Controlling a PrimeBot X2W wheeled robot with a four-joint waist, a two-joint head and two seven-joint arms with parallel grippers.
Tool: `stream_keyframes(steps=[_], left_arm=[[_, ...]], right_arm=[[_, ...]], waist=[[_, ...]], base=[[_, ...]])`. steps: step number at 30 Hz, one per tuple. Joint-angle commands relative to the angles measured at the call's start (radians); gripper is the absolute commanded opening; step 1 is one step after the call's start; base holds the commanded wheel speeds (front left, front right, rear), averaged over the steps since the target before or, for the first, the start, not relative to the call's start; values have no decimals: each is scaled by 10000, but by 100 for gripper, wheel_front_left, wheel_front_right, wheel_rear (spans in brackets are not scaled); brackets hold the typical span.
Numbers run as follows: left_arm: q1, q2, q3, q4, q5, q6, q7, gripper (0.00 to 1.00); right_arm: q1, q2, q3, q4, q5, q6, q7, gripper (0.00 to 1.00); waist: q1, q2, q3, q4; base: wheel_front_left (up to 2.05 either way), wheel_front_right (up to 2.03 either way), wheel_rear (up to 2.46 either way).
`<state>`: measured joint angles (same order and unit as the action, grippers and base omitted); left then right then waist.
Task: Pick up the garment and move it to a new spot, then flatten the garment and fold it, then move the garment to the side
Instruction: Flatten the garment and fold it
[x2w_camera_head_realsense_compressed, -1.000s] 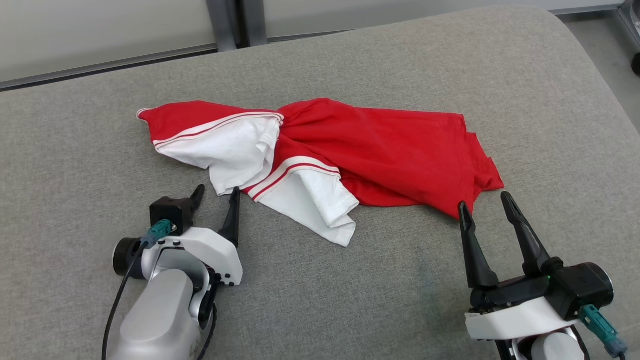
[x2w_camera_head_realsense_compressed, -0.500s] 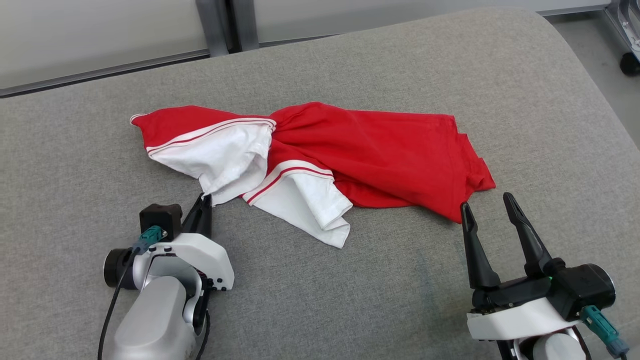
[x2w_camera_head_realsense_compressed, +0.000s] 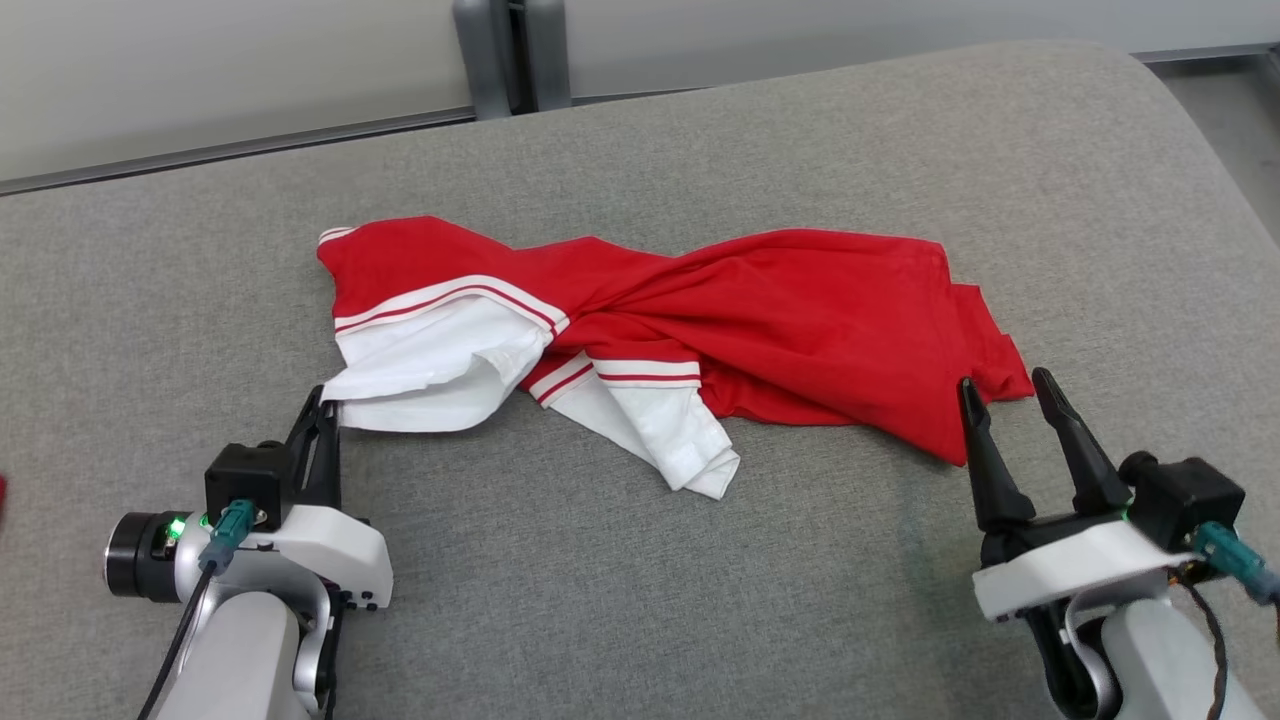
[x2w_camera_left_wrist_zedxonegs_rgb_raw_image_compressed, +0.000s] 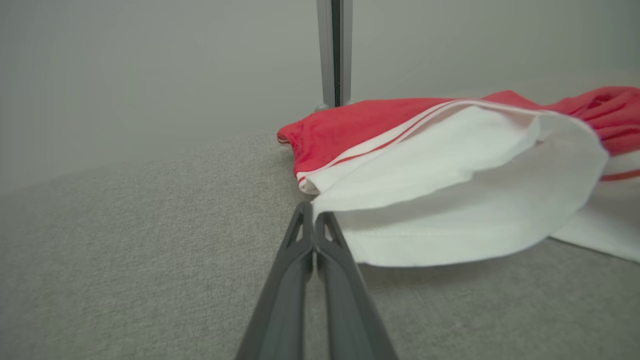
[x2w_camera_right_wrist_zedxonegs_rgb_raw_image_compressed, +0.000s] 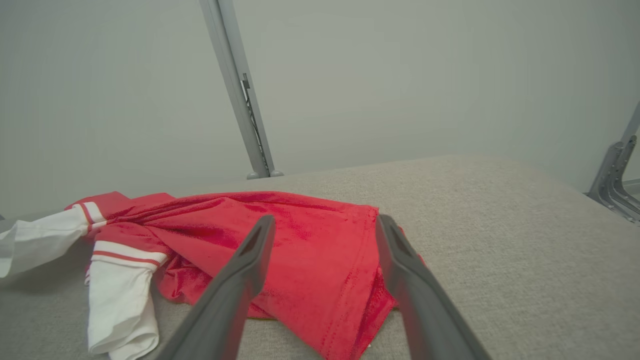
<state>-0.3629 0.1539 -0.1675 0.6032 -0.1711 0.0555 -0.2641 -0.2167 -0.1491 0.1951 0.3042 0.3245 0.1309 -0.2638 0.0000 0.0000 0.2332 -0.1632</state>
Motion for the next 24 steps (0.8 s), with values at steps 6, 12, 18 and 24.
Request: stream_keyframes(steps=[6, 12, 18, 24], left_arm=[[258, 232, 185, -543, 348, -62, -4, 0], [-6, 172, 283, -647, 442, -200, -4, 0], [-255, 72, 287, -625, 573, -339, -4, 0], [-382, 40, 347, -569, 675, -411, -2, 0]], right_arm=[[-2284, -1389, 1308, 2136, 2085, -2, 890, 100], [-4120, -2108, 2203, 3426, 3263, -2, 2307, 100], [-5173, -2454, 3074, 4186, 3767, -2, 2857, 100], [-5771, -2600, 3811, 4693, 4358, -3, 2924, 100]], waist=[[0, 0, 376, 342], [0, 0, 809, 684], [0, 0, 1143, 973], [0, 0, 1342, 1104]], base=[[0, 0, 0], [0, 0, 0], [0, 0, 0], [0, 0, 0]])
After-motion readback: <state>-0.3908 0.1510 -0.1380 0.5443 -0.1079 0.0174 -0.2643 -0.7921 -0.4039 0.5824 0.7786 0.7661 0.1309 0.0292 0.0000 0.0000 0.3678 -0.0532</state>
